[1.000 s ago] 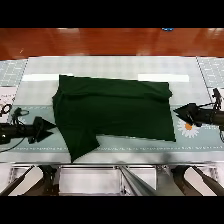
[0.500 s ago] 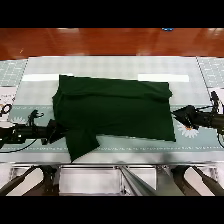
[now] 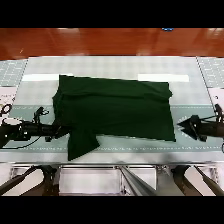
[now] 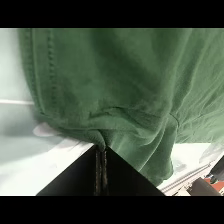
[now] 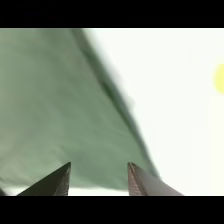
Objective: Fold the shirts.
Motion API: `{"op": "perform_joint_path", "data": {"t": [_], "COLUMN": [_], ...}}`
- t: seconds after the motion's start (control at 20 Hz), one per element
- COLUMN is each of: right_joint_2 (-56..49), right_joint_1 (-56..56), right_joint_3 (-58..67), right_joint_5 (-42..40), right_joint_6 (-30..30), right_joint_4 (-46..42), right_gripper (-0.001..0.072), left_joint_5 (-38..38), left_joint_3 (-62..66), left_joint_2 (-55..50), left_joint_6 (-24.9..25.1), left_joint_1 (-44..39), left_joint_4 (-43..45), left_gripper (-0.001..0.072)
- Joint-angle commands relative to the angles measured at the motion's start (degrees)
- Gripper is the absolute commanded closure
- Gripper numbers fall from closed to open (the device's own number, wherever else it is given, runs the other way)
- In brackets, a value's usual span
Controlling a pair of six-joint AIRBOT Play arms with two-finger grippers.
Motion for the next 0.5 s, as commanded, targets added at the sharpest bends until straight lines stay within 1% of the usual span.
{"op": "perform_joint_path", "data": {"t": [0.0,0.25,0.35,0.45], "right_joint_2": [0.02,-3.74,-5.49,-8.04], "right_joint_1": [-1.57,-1.42,0.02,3.30], "right_joint_3": [-1.86,-1.84,-1.86,-1.84], "right_joint_5": [1.92,2.32,1.95,-0.15], "right_joint_6": [4.98,4.66,4.48,4.17], "right_joint_4": [-9.38,-8.24,-8.28,-6.19], "right_gripper": [0.0300,0.0300,0.0300,0.0300], "left_joint_5": [-0.17,0.46,1.88,1.97], "left_joint_3": [0.20,0.17,0.17,0.17], "left_joint_2": [-0.11,-0.11,-0.11,-0.11], "left_joint_6": [0.15,0.37,0.13,0.20], "left_joint_1": [-0.11,-0.11,-0.09,-0.11], "left_joint_4": [-0.11,-0.09,-0.55,-2.05], "left_gripper": [0.0690,0.0690,0.0690,0.0690]}}
